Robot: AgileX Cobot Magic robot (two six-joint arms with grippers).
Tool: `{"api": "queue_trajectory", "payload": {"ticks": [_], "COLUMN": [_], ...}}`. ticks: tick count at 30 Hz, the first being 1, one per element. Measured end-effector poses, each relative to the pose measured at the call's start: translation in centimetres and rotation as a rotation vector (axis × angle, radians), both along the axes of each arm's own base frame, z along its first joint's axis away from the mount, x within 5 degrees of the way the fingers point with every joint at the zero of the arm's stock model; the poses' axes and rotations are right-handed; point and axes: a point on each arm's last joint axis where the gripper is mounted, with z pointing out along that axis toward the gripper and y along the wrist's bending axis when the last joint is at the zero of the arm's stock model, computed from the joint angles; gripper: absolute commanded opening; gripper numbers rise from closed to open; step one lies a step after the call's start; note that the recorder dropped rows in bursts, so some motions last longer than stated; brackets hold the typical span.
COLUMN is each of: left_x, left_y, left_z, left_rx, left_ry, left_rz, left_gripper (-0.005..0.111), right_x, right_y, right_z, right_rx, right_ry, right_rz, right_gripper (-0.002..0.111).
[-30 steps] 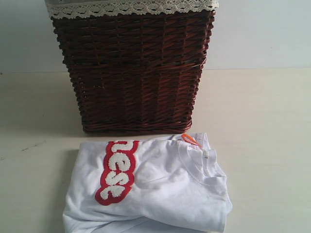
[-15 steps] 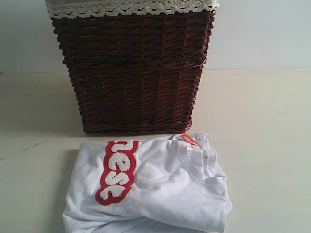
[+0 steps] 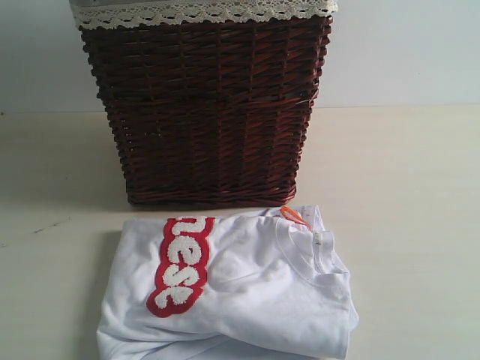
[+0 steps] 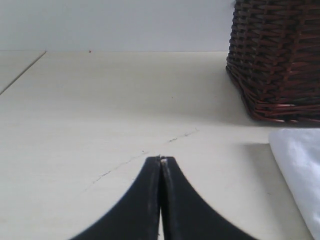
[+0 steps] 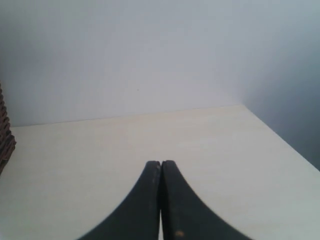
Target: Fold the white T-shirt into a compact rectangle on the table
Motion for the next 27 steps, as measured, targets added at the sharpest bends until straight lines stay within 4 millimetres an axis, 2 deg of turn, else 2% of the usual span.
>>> {"api": "queue_trajectory", "payload": {"ticks": [7,14,19,27], "left_x": [0.0,0.0,0.0,0.0], "left_y": [0.0,0.0,0.0,0.0], "left_z": [0.0,0.0,0.0,0.0], "left_rx": [0.0,-0.002,-0.002,-0.002], "left_ry": [0.0,0.0,0.0,0.0], "left_rz": [0.0,0.001,0.001,0.001], "left_gripper": [0.0,0.0,0.0,0.0], "right_x": [-0.8,-0.5,-0.1,0.1], "right_y": [0.0,0.2,0.3,0.4], "right_z": [-0.9,-3.0,-5.4,-6.4], "right_rx": [-0.01,0.05,0.118,0.133], "right_ry": [-0.039,-0.026,0.005,0.01], "right_rz": [-0.037,-0.017,-0.002,0.007], "right_gripper": [0.0,0.0,0.0,0.0]}}
